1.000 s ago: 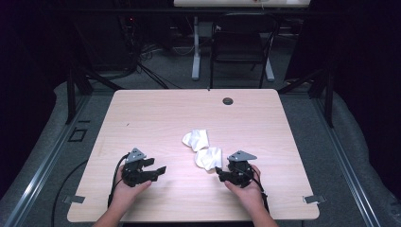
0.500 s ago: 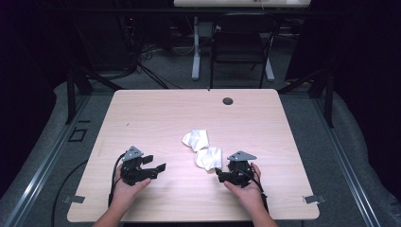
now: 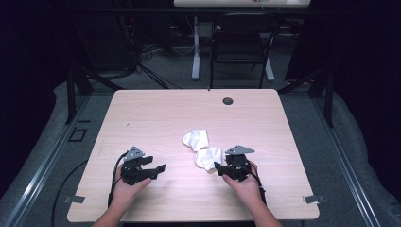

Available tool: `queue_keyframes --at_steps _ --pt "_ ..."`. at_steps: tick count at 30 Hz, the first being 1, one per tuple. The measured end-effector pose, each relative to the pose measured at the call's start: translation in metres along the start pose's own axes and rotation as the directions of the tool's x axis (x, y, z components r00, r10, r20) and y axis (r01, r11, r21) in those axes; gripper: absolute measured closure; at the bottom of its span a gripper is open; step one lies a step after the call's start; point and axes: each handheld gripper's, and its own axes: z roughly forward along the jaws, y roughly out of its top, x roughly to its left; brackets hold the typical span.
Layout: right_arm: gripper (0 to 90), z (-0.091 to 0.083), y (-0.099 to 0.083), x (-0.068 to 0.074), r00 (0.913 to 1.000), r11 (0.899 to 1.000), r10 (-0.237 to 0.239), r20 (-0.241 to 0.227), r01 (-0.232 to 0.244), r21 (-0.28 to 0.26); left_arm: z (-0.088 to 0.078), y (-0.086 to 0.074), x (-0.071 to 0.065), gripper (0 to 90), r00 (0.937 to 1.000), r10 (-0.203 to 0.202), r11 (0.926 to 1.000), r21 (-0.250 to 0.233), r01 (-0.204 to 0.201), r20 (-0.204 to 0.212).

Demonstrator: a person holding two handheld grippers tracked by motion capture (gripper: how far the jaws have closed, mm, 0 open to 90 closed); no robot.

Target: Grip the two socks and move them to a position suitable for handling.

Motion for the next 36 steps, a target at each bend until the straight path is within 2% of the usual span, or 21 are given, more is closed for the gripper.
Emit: queue_keyframes --at_steps 6,7,9,10,13,14,15,16,17,22,26,36 --pt "49.4 0.004 0.013 -0.003 0.9999 1.000 -0.003 0.011 0.003 0.012 0.000 0.001 -0.001 33.6 0.9999 0.010 0.9999 0.004 -0.010 0.008" --pt "49.4 0.007 0.016 -0.003 0.9999 1.000 0.008 0.009 -0.008 -0.006 0.000 0.000 -0.001 33.6 0.9999 0.013 0.9999 0.001 -0.013 0.005" --pt "49.2 0.011 0.021 -0.004 0.9999 1.000 0.008 0.007 -0.008 0.005 0.000 0.000 -0.001 33.6 0.9998 0.018 0.9998 -0.001 -0.018 0.004" --pt "49.6 0.013 0.023 -0.004 0.9999 1.000 -0.007 0.010 0.006 0.010 0.000 0.000 -0.001 33.6 0.9999 0.016 0.9999 -0.001 -0.016 0.004" --pt "51.4 0.019 0.029 -0.004 1.0000 1.000 0.008 -0.002 -0.008 0.028 0.000 0.001 0.000 33.6 0.9999 0.015 0.9999 0.000 -0.015 0.003" --pt "52.0 0.020 0.031 -0.003 0.9998 0.999 0.009 0.016 -0.009 0.033 0.000 0.001 0.000 33.6 0.9999 0.016 0.9999 -0.001 -0.016 0.004" --pt "56.4 0.021 0.033 -0.002 0.9995 0.999 0.003 0.032 -0.004 0.040 0.000 0.001 0.000 33.6 0.9999 0.017 0.9999 0.000 -0.017 0.003" --pt "56.4 0.021 0.033 -0.002 0.9995 0.999 0.003 0.032 -0.004 0.040 0.000 0.001 0.000 33.6 0.9999 0.017 0.9999 0.000 -0.017 0.003" --pt "64.2 0.024 0.035 -0.001 0.9998 0.999 0.017 0.012 -0.018 0.041 0.000 0.000 0.000 33.6 0.9999 0.015 0.9999 0.001 -0.015 0.001" --pt "76.9 0.035 0.036 0.004 0.9997 0.998 -0.003 0.023 0.002 0.065 0.001 0.000 0.000 33.6 0.9998 0.017 0.9998 0.009 -0.018 0.002" --pt "83.1 0.041 0.035 0.006 0.9994 0.997 -0.010 0.034 0.007 0.082 0.001 0.000 0.000 33.7 0.9998 0.019 0.9998 0.009 -0.019 0.000" --pt "86.0 0.048 0.030 0.006 0.9993 0.994 -0.012 0.036 0.008 0.110 0.001 0.000 0.000 33.9 0.9997 0.024 0.9997 0.010 -0.024 -0.001"
